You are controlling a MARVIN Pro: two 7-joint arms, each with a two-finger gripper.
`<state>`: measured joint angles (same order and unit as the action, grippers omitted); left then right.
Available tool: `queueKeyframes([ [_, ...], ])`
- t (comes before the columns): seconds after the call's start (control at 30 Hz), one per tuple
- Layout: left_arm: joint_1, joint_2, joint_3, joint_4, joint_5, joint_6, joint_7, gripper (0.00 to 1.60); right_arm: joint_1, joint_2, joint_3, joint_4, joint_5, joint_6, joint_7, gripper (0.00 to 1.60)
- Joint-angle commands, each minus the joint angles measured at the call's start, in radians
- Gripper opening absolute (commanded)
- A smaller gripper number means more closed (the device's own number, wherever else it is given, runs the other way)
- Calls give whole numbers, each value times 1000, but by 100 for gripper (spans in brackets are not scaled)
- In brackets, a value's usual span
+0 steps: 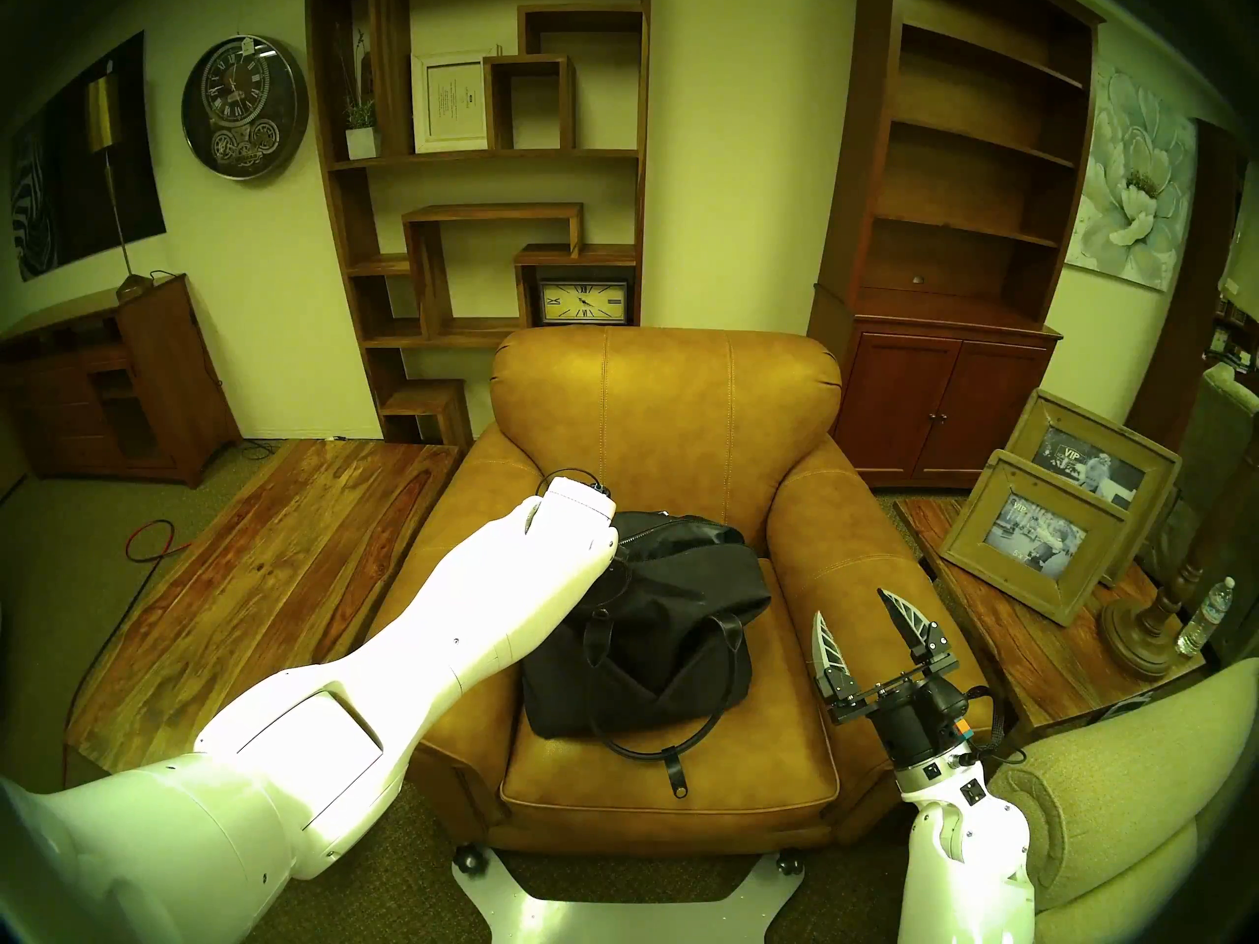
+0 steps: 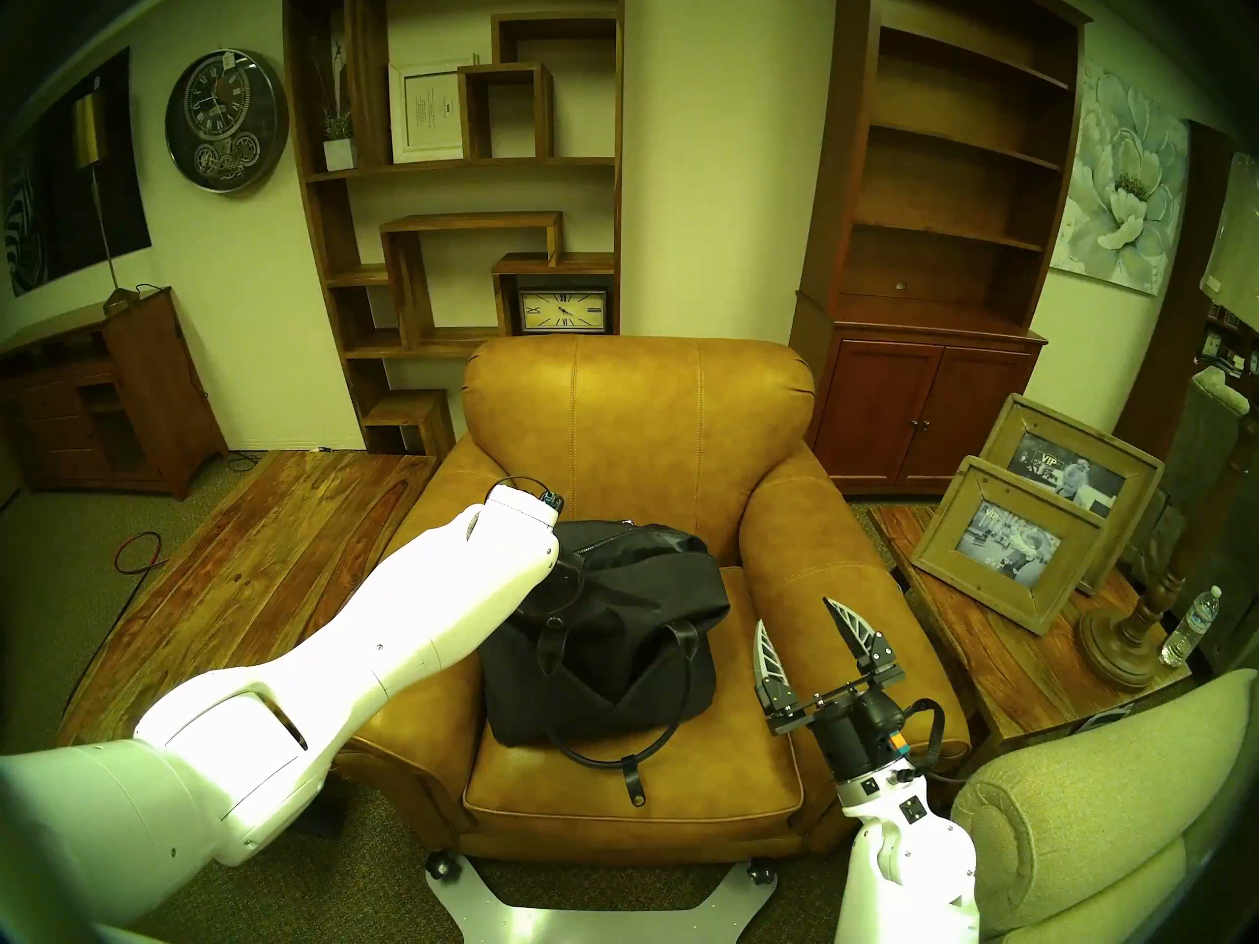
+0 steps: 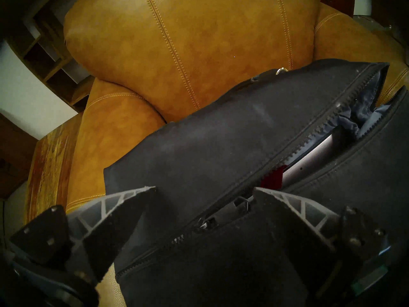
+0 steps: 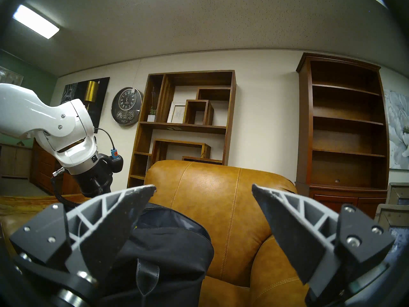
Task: Open a bag with a zipper
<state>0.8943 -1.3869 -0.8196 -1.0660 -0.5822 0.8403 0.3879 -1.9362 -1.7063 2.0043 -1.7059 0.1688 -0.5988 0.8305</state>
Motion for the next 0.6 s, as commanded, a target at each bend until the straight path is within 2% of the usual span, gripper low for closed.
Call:
queueKeyframes([
  [0.0, 2, -13, -5, 2, 7, -45, 14, 160, 5, 2, -2, -21, 4, -6, 2, 160],
  [0.37, 4, -32, 2, 40, 41, -91, 72, 160, 5, 2, -2, -21, 4, -6, 2, 160],
  [0.57, -1, -31, -3, 49, 35, -89, 60, 160, 5, 2, -2, -21, 4, -6, 2, 160],
])
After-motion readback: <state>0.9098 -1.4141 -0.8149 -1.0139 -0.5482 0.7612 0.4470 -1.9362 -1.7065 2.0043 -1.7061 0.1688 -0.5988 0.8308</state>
